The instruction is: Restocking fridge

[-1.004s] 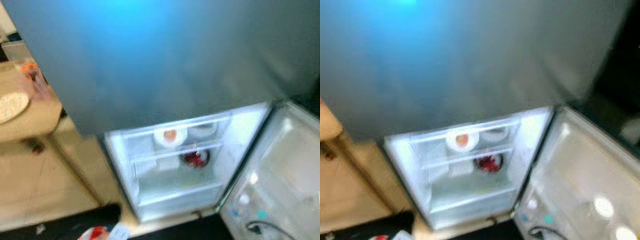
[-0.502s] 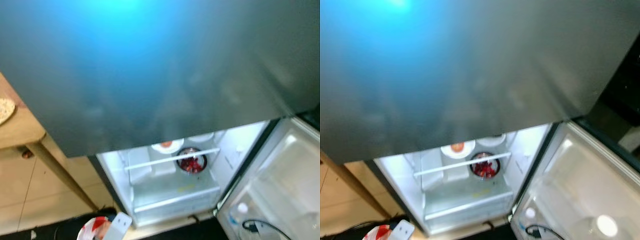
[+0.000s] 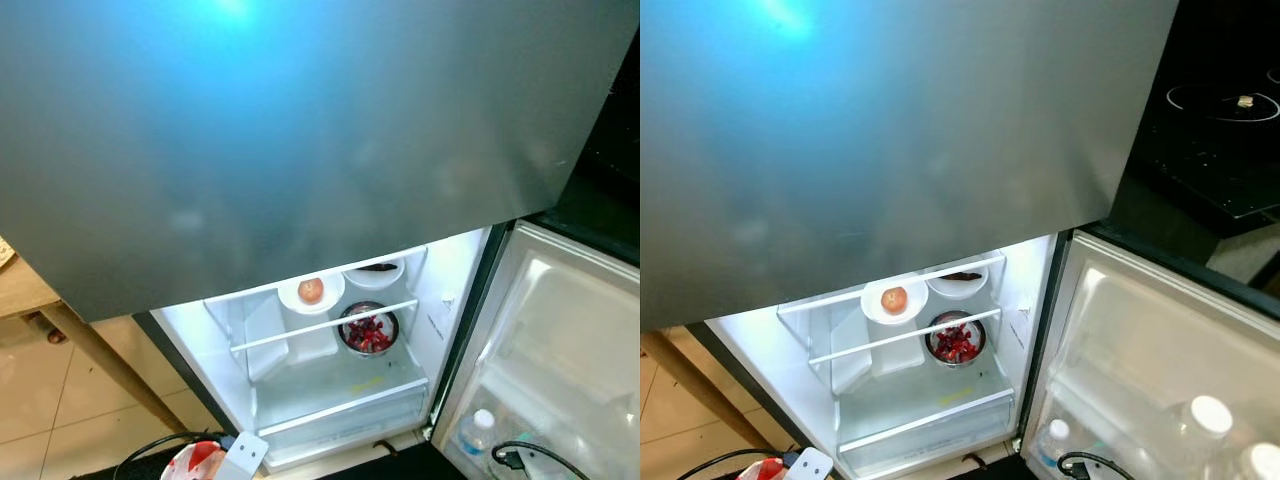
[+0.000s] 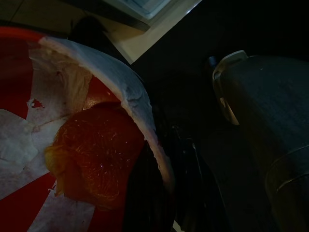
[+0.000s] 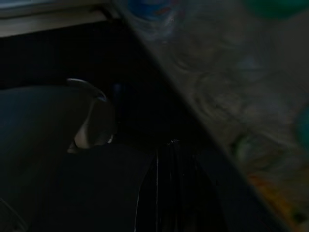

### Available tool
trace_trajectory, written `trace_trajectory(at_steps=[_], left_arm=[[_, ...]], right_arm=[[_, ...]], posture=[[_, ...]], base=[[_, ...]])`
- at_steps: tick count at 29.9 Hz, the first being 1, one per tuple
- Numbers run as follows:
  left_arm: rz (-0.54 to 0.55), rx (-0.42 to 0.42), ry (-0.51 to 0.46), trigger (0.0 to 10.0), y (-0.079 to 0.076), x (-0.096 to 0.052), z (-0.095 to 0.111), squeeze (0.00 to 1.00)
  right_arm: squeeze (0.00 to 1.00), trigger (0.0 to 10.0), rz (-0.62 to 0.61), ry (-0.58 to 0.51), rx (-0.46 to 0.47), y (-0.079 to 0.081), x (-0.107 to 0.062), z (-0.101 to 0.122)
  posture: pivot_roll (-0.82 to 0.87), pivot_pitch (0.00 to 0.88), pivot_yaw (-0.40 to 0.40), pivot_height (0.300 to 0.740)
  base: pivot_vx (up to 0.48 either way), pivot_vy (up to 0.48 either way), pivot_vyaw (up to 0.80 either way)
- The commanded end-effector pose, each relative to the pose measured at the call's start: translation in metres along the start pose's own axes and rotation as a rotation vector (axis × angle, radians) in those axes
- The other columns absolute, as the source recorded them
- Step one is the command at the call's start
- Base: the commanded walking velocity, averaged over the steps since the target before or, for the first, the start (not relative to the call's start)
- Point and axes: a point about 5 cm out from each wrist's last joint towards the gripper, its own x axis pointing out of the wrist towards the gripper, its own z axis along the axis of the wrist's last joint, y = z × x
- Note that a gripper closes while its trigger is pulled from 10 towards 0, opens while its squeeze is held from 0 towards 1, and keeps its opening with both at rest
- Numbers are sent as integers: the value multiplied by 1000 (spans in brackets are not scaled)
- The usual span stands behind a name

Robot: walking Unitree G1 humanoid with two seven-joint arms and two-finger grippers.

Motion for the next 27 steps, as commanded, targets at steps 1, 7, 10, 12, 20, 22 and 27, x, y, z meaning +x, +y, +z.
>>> trace_trajectory(at_steps=[1,7,10,12,20,22,27], left_arm=[[-51,11,2,10000,-8,0,-4,0],[-80,40,-28,10000,-9,0,1,0],[-92,57,-42,10000,-9,0,3,0],[-105,82,-51,10000,-9,0,4,0],[-158,290,-84,10000,-9,-1,11,0],[-156,319,-91,10000,-7,-1,14,0],[-124,420,-112,10000,3,-2,24,0]], right_arm=[[0,10000,46,-88,4,2,2,23],[0,10000,140,-206,20,0,1,57],[0,10000,183,-261,27,-1,0,73],[0,10000,222,-286,17,1,-1,82],[0,10000,394,-373,-69,13,-6,114],[0,10000,409,-378,-87,13,-7,117],[0,10000,475,-403,-118,13,-11,124]], posture=[[-45,0,47,740],[-46,0,47,740],[-46,0,47,740],[-48,0,45,740],[-47,0,42,740],[-47,0,42,736],[-49,0,38,711]], base=[[0,0,0],[0,0,0],[0,0,0],[0,0,0],[0,0,0],[0,0,0],[0,0,0]])
